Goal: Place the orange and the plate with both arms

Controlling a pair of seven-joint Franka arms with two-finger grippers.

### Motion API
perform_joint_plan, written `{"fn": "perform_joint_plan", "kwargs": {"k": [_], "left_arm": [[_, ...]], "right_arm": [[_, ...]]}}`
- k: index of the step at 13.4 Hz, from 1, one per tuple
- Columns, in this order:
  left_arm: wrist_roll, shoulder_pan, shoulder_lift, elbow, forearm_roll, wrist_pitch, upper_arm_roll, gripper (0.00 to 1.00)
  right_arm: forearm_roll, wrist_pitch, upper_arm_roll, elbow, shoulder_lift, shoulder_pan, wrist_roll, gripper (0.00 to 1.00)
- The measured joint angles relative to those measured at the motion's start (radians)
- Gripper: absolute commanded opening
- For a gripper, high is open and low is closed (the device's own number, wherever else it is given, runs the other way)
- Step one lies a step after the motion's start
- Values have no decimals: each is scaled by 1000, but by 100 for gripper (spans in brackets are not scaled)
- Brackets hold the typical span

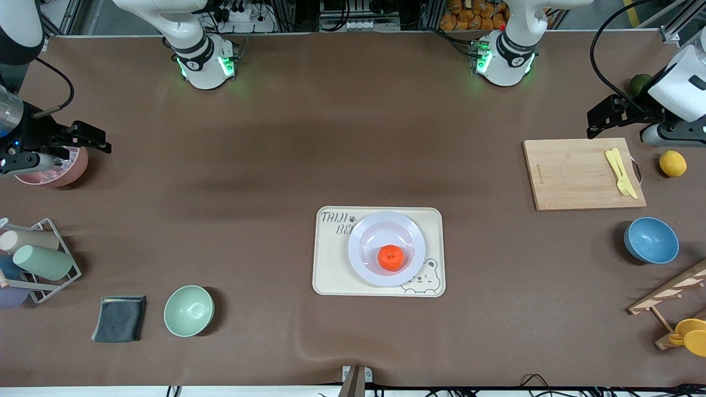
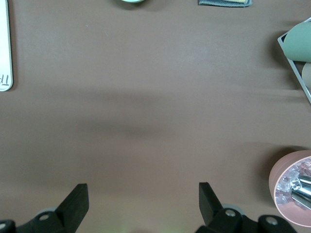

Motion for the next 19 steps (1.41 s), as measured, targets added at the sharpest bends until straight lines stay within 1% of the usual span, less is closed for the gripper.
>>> {"fn": "perform_joint_plan", "kwargs": {"k": [4, 9, 14, 16, 19], "left_arm": [[0, 0, 6, 0, 0, 17, 0, 100], [0, 3, 6, 7, 0, 17, 1, 100], [0, 3, 6, 8, 0, 17, 1, 100], [0, 3, 6, 8, 0, 17, 1, 100], [0, 3, 6, 8, 0, 17, 1, 100]], "right_arm": [[0, 25, 0, -22, -28, 0, 1, 100], [0, 105, 2, -13, -29, 4, 1, 100], [0, 142, 3, -10, -19, 17, 1, 100], [0, 142, 3, 18, -8, 17, 1, 100], [0, 83, 3, 79, -1, 18, 3, 100]]}}
